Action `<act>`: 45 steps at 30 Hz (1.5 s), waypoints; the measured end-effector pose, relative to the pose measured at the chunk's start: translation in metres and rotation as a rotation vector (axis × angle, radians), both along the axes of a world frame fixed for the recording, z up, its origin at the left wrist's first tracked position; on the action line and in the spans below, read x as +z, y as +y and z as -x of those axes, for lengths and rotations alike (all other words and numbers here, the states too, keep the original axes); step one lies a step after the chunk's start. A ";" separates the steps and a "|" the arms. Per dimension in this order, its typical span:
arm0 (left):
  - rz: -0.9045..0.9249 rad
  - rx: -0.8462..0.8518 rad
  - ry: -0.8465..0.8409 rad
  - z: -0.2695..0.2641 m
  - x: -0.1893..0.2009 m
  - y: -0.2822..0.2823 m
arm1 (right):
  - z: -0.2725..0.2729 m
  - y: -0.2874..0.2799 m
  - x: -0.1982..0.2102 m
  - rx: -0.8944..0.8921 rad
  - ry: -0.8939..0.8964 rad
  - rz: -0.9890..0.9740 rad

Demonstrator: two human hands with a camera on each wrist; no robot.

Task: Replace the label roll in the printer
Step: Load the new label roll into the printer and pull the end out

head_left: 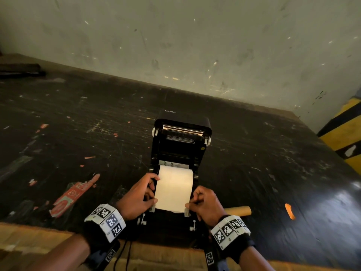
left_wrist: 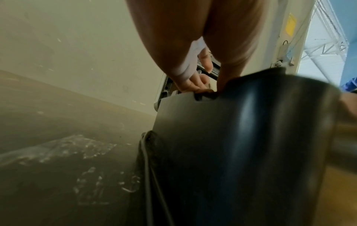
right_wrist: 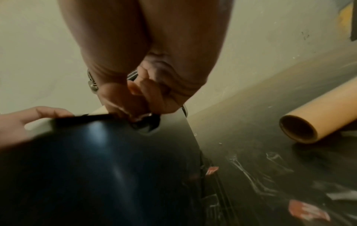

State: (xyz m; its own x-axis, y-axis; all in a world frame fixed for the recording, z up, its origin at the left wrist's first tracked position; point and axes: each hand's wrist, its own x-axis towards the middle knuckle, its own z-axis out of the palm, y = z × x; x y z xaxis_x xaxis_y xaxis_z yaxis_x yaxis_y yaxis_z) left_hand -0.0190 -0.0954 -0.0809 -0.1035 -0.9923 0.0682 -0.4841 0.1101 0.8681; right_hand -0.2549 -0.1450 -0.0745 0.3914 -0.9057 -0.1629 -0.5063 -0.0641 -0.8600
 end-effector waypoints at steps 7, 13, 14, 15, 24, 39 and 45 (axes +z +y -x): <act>0.002 0.015 -0.043 0.001 -0.002 0.003 | -0.005 0.001 0.002 0.024 0.101 0.044; 0.001 0.063 -0.020 0.003 0.000 -0.002 | -0.005 -0.003 0.004 0.025 0.107 0.055; -0.001 0.073 -0.019 0.005 -0.001 -0.002 | -0.004 -0.002 0.003 0.026 0.100 0.048; -0.003 0.082 -0.017 0.005 -0.002 -0.002 | -0.004 -0.002 0.003 0.028 0.095 0.041; -0.056 0.008 -0.049 0.004 0.008 -0.002 | -0.004 -0.002 0.003 0.032 0.078 0.025; -0.113 0.010 -0.027 0.002 0.016 -0.006 | -0.003 0.000 -0.002 -0.009 0.053 -0.005; -0.088 0.041 0.001 0.003 0.016 -0.001 | -0.003 0.001 0.004 -0.036 0.017 -0.037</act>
State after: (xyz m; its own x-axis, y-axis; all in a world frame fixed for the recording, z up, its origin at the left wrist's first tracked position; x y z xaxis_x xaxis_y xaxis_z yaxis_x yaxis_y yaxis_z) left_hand -0.0219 -0.0964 -0.0646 -0.0628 -0.9978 -0.0197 -0.4854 0.0133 0.8742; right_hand -0.2520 -0.1442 -0.0706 0.3556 -0.9123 -0.2029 -0.5226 -0.0142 -0.8524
